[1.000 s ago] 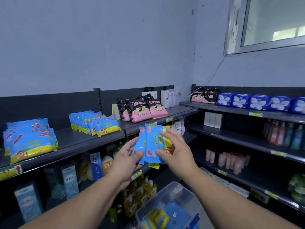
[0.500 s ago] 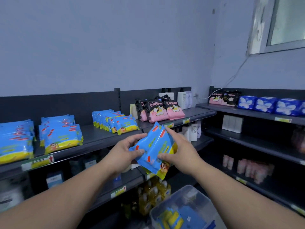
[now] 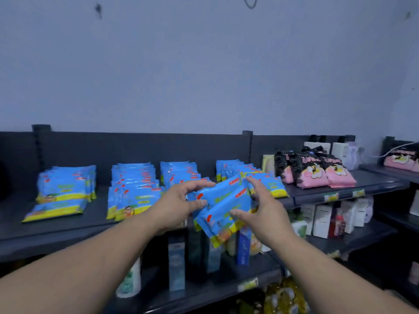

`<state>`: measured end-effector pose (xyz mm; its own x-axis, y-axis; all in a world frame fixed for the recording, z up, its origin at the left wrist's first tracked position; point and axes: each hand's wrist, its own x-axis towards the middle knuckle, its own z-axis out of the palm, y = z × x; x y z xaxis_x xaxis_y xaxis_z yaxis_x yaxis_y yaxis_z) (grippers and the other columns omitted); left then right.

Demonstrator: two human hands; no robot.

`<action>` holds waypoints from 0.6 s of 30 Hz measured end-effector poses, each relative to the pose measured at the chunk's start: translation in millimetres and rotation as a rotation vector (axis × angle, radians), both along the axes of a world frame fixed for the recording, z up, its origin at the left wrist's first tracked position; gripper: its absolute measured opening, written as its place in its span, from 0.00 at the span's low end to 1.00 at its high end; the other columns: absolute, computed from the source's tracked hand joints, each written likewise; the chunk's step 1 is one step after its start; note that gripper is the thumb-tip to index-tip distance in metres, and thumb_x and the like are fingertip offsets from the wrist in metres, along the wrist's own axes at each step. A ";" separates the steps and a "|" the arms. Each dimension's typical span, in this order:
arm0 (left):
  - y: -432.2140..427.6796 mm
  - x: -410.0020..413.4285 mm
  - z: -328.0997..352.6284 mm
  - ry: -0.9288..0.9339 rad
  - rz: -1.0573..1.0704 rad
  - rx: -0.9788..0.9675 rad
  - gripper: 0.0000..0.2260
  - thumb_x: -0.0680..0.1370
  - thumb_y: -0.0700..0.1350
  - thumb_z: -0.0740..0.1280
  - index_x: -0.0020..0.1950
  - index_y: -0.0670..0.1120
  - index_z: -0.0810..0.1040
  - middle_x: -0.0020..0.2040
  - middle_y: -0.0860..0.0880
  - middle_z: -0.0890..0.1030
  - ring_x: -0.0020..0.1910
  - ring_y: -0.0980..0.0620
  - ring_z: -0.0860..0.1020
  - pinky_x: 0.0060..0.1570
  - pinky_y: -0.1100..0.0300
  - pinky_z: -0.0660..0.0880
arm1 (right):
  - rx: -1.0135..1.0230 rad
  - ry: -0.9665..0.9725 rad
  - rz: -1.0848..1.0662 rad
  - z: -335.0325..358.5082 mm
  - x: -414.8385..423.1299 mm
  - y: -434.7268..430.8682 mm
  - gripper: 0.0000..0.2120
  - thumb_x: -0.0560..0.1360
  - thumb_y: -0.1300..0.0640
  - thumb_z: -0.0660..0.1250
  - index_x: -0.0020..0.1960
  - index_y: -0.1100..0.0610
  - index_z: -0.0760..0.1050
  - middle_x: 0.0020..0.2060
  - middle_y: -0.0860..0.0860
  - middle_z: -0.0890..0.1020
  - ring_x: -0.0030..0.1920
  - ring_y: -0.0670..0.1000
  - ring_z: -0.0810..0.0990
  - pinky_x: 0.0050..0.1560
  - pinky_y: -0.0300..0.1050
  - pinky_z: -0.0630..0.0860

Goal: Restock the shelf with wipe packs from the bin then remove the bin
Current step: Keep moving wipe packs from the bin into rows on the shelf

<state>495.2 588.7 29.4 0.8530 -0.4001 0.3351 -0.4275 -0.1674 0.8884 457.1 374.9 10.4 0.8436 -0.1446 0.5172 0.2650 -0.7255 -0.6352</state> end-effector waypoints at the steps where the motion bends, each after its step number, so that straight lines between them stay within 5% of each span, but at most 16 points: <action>1: 24.7 10.3 3.2 -0.028 0.039 0.020 0.18 0.76 0.36 0.68 0.55 0.59 0.80 0.58 0.58 0.79 0.54 0.57 0.79 0.59 0.57 0.76 | -0.001 -0.006 0.035 0.5 16.8 23.6 0.38 0.65 0.50 0.78 0.70 0.39 0.64 0.51 0.40 0.76 0.55 0.43 0.76 0.52 0.39 0.71; 3: 77.9 29.0 9.2 -0.078 0.121 0.052 0.18 0.75 0.39 0.71 0.54 0.63 0.80 0.60 0.55 0.78 0.54 0.59 0.78 0.59 0.60 0.75 | 0.003 -0.011 0.085 1.6 47.4 70.8 0.36 0.65 0.51 0.78 0.68 0.37 0.66 0.52 0.41 0.79 0.55 0.44 0.78 0.55 0.42 0.74; 6: 164.7 50.9 12.8 -0.060 0.203 0.018 0.17 0.72 0.44 0.72 0.55 0.63 0.80 0.59 0.50 0.80 0.50 0.50 0.79 0.58 0.42 0.76 | 0.043 0.018 0.162 4.3 87.8 150.9 0.31 0.68 0.53 0.77 0.63 0.34 0.66 0.43 0.40 0.79 0.42 0.42 0.79 0.44 0.34 0.74; 8: 198.5 59.8 14.2 -0.036 0.222 -0.027 0.16 0.73 0.41 0.71 0.55 0.60 0.81 0.56 0.41 0.81 0.49 0.47 0.78 0.56 0.39 0.75 | 0.078 0.040 0.199 4.7 101.5 181.5 0.30 0.69 0.52 0.76 0.65 0.36 0.67 0.40 0.41 0.76 0.38 0.43 0.77 0.40 0.37 0.73; 13: 288.3 84.4 14.5 0.016 0.342 -0.018 0.15 0.77 0.34 0.67 0.55 0.53 0.80 0.48 0.47 0.84 0.42 0.54 0.83 0.40 0.61 0.79 | 0.078 0.105 0.262 2.4 136.3 270.7 0.28 0.70 0.51 0.75 0.66 0.40 0.69 0.43 0.50 0.78 0.43 0.48 0.77 0.39 0.35 0.71; 18: 361.4 101.8 -4.6 0.128 0.434 0.159 0.14 0.76 0.38 0.70 0.54 0.56 0.81 0.45 0.46 0.80 0.39 0.52 0.76 0.35 0.62 0.72 | -0.037 0.200 0.328 -0.9 154.6 330.7 0.26 0.72 0.50 0.73 0.67 0.41 0.67 0.39 0.46 0.74 0.41 0.49 0.75 0.42 0.42 0.71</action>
<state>597.0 950.2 24.8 0.9831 -0.0360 0.1796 -0.1767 -0.4446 0.8781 611.7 705.6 9.5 0.9265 0.1655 0.3378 0.3607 -0.6459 -0.6729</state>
